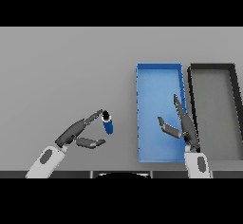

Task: Pick up the blue pipe and place it into the blue bin.

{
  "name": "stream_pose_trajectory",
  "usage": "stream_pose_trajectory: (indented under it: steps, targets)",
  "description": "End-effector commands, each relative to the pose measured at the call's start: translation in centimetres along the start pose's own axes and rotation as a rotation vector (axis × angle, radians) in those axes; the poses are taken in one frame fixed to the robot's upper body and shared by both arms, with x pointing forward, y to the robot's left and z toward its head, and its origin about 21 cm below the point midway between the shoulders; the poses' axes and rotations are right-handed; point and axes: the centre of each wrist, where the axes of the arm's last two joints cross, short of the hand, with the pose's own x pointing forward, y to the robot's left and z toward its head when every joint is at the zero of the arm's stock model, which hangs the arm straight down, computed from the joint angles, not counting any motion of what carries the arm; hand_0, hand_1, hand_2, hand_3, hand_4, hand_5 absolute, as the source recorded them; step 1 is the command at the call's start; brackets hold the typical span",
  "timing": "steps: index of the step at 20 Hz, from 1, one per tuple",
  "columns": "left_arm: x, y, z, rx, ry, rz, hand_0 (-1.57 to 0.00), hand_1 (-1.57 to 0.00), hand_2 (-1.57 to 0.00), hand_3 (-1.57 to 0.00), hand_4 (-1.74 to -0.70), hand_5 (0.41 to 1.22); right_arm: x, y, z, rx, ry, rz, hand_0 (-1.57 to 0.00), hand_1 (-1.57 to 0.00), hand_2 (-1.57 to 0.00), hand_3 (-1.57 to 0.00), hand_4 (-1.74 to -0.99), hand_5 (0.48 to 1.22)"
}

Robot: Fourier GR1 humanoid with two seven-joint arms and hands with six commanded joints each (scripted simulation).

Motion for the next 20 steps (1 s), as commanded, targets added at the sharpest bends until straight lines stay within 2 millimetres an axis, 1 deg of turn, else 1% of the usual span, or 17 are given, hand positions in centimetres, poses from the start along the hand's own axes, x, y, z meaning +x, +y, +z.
stream_pose_trajectory:
  steps: [1,2,4,6,8,9,11,12,13,14,15,16,17,18,19,20]
  targets:
    - [0.1,-0.2,-0.7,-0.001,-0.009,0.000,0.00,0.00,0.00,0.00,-1.22,0.495,-0.2,-0.1,0.3,0.002,0.006,-0.006,0.00,0.00,0.00,0.00,-1.305,0.652]
    - [0.1,-0.8,-1.5,0.004,-0.020,0.006,0.00,0.00,0.00,0.00,-1.22,0.499,-0.3,-0.3,0.5,0.000,0.011,-0.004,0.00,0.00,0.00,0.00,-1.306,0.651]
    - [0.2,-1.0,-2.5,0.015,-0.040,0.010,0.00,0.00,0.00,0.00,-1.23,0.502,-0.1,-0.1,0.4,0.002,0.011,-0.003,0.00,0.00,0.00,0.00,-1.314,0.653]
    - [-0.3,-2.0,-3.4,0.006,-0.045,0.034,0.00,0.00,0.00,0.00,-1.22,0.502,0.1,-0.5,0.3,-0.005,0.012,0.000,0.00,0.00,0.00,0.00,-1.320,0.655]
    - [-0.6,-2.0,-4.5,0.012,-0.041,0.014,0.00,0.00,0.00,0.00,-1.19,0.496,-0.1,-0.5,0.6,-0.005,0.017,0.007,0.00,0.00,0.00,0.00,-1.320,0.659]
    - [-0.7,-2.2,-5.0,0.015,-0.044,0.001,0.00,0.00,0.00,0.00,-1.18,0.492,0.0,-0.8,0.8,-0.009,0.024,0.000,0.00,0.00,0.00,0.00,-1.324,0.662]
    - [-1.0,-3.2,-5.4,0.002,-0.049,0.001,0.00,0.00,0.00,0.00,-1.16,0.491,-0.1,-0.3,0.7,-0.004,0.037,0.001,0.00,0.00,0.00,0.00,-1.323,0.665]
    - [-0.7,-3.3,-5.9,-0.010,-0.057,0.025,0.00,0.00,0.00,0.00,-1.18,0.500,-0.2,-0.5,0.9,-0.008,0.038,0.003,0.00,0.00,0.00,0.00,-1.319,0.665]
    - [-0.6,-3.8,-6.4,-0.018,-0.055,0.050,0.00,0.00,0.00,0.00,-1.19,0.512,-0.1,-0.3,0.4,-0.009,0.040,0.003,0.00,0.00,0.00,0.00,-1.319,0.664]
    - [-0.5,-3.8,-6.7,-0.015,-0.071,0.078,0.00,0.00,-0.02,-0.02,-1.22,0.536,0.0,-0.4,0.5,-0.010,0.028,0.005,0.00,0.00,0.00,0.00,-1.321,0.664]
    - [-0.6,-3.8,-6.8,-0.017,-0.085,0.096,0.00,0.00,-0.08,-0.07,-1.24,0.566,-0.1,-0.4,0.6,-0.011,0.028,0.004,0.00,0.00,0.00,0.00,-1.322,0.664]
    - [-0.5,-3.9,-6.9,-0.018,-0.095,0.110,0.00,-0.09,-0.21,-0.20,-1.28,0.607,-0.3,-0.3,1.0,-0.009,0.029,0.007,0.00,0.00,0.00,0.00,-1.320,0.664]
    - [-0.4,-4.2,-7.2,-0.020,-0.082,0.137,-0.09,-0.25,-0.39,-0.47,-1.31,0.730,-0.3,0.0,0.9,-0.003,0.023,-0.002,0.00,0.00,0.00,0.00,-1.319,0.663]
    - [-0.5,-4.5,-7.4,-0.014,-0.081,0.174,-0.34,-0.50,-0.63,-0.69,-1.39,0.828,-0.1,-0.3,0.6,-0.004,0.021,-0.001,0.00,0.00,0.00,0.00,-1.322,0.666]
    - [-0.5,-4.7,-7.4,-0.014,-0.102,0.190,-0.59,-0.71,-0.82,-0.84,-1.45,0.906,-0.1,-0.3,0.7,-0.009,0.028,0.006,0.00,0.00,0.00,0.00,-1.319,0.666]
    - [-0.5,-4.9,-7.4,-0.024,-0.113,0.196,-0.78,-0.89,-0.97,-0.98,-1.51,0.969,-0.1,-0.4,0.6,-0.009,0.029,0.014,0.00,0.00,0.00,0.00,-1.313,0.665]
